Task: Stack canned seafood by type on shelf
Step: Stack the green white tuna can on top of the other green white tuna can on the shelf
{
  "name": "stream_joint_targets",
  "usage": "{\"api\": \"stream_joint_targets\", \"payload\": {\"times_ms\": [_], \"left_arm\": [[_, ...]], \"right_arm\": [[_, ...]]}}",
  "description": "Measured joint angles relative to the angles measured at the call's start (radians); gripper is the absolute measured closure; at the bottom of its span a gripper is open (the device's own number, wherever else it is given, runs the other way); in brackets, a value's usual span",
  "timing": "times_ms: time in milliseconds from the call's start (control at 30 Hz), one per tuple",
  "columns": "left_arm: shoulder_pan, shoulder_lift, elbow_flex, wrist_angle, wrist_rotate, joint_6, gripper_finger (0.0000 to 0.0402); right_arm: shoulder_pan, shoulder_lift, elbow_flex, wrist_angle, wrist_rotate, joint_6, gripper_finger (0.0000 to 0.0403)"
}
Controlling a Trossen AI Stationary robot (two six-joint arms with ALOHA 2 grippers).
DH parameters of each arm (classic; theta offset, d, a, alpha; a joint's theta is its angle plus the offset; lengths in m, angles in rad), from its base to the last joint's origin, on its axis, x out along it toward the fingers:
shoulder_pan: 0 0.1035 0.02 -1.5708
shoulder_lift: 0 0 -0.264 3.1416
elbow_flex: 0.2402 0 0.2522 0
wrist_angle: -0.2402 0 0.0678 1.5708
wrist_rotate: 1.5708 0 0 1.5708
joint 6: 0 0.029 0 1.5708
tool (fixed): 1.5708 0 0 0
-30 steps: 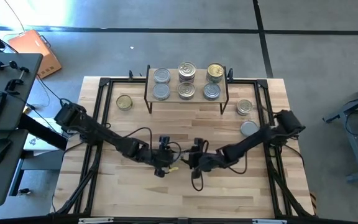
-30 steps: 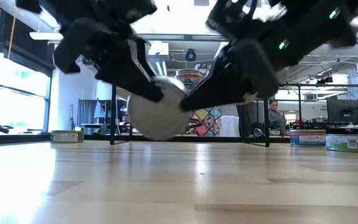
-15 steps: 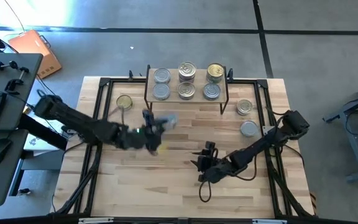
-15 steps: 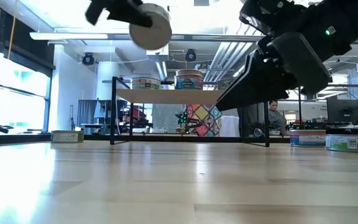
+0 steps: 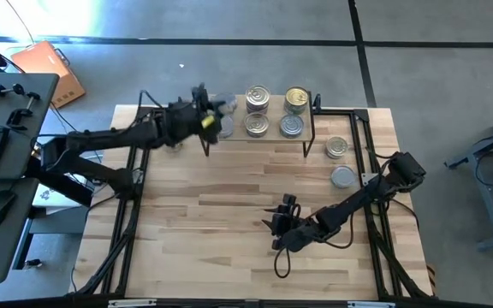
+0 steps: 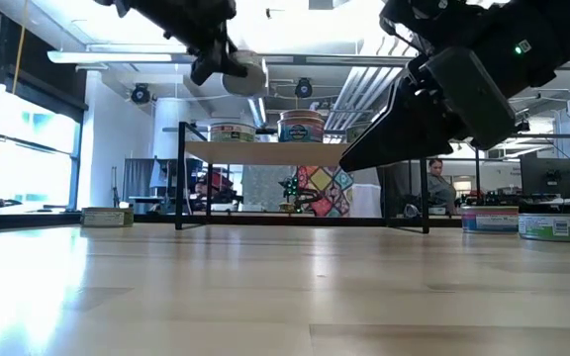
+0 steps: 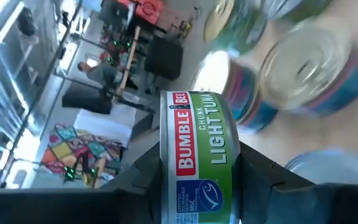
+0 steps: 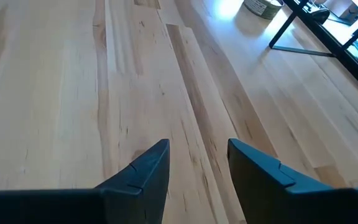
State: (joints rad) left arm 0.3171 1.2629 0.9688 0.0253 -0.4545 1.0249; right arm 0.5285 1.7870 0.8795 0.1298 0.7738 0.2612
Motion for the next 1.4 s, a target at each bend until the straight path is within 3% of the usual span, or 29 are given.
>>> {"api": "stream_joint_targets", "payload": {"times_ms": [200,567,1400], "left_arm": [[0.136,0.023,-0.001,-0.006,0.15,-0.046,0.0278],[0.196,0.112,-0.001,0.031,0.046,-0.054,0.0244],[0.2,0.114,-0.001,-0.013,0.166,-0.14,0.0138]], "right_arm": [[-0.002,0.0,0.0,0.0,0.001,0.0,0.0249],[-0.018,0.0,0.001,0.002,0.002,0.003,0.0249],[-0.018,0.0,0.001,0.002,0.001,0.004,0.0249]]}}
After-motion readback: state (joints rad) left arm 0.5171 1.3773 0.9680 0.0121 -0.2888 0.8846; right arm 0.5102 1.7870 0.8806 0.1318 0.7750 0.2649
